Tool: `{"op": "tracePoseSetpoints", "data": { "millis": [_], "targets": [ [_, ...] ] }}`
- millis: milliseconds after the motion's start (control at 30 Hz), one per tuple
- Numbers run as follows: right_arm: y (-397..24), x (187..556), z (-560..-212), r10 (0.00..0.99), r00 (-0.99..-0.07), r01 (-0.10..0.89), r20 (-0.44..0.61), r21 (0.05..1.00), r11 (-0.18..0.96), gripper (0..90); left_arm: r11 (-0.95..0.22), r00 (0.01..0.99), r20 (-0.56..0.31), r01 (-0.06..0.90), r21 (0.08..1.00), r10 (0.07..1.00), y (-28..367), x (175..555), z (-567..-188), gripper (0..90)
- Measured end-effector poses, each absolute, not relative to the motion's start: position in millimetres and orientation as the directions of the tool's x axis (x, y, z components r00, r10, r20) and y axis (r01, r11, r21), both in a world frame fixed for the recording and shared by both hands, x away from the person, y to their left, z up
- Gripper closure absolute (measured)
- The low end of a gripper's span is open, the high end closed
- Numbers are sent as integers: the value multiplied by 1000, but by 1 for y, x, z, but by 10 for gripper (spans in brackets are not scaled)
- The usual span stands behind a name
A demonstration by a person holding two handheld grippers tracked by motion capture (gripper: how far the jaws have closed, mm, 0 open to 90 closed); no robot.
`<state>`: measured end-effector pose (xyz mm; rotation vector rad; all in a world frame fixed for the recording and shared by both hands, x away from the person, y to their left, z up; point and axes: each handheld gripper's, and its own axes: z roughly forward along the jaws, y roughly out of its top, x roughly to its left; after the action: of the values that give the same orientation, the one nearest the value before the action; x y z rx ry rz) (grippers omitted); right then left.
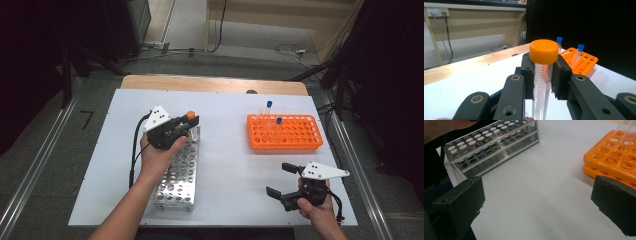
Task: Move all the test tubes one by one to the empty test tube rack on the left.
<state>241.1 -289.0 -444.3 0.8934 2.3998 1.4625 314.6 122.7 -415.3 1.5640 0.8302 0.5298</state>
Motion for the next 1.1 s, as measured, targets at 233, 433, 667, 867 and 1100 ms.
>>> {"op": "tracePoseSetpoints", "data": {
  "millis": [233,433,667,867,1100],
  "targets": [
    [-292,242,-444,595,-791,395,142,861,319,0,-31,617,-108,211,977,779,122,320,-420,746],
    [-292,242,-444,595,-792,392,140,863,320,0,-50,606,-97,221,974,790,119,322,-424,746],
    [-292,243,-445,596,-791,392,137,862,321,0,-59,591,-90,229,972,801,121,321,-425,745],
    [-291,243,-446,594,-793,389,134,862,325,0,-108,587,-69,262,959,806,118,322,-429,743],
    [-291,243,-446,598,-790,392,134,861,325,0,-166,584,-40,295,941,811,113,322,-432,740]
  ]
}}
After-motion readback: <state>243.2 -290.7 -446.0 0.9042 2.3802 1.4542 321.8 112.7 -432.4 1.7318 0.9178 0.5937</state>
